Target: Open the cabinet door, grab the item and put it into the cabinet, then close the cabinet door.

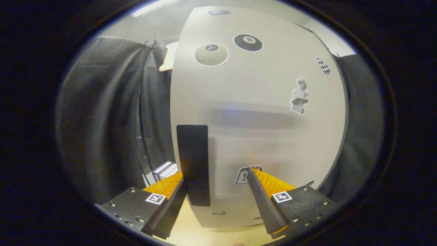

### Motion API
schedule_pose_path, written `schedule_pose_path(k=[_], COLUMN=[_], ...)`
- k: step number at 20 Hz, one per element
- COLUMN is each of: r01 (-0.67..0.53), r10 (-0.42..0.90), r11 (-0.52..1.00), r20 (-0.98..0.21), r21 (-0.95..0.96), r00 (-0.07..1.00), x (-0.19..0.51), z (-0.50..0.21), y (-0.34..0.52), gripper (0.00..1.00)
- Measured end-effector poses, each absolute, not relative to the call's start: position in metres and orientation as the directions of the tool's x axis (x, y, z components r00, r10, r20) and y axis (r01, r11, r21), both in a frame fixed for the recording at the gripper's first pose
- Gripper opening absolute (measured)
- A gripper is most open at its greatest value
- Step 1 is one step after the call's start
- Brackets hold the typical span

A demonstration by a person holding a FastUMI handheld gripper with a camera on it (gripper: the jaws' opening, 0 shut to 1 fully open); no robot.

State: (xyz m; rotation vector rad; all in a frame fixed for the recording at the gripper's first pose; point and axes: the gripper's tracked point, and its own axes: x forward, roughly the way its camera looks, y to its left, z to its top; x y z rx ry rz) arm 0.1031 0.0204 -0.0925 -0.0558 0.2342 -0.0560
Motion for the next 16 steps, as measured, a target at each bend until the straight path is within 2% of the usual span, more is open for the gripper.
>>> schedule_pose_path(k=[16], r01=[0.085], r10=[-0.097], r11=[0.995], r20=[-0.230], r21=[-0.059], r00=[0.968], x=[0.121], z=[-0.095], y=[0.020], gripper=[1.00])
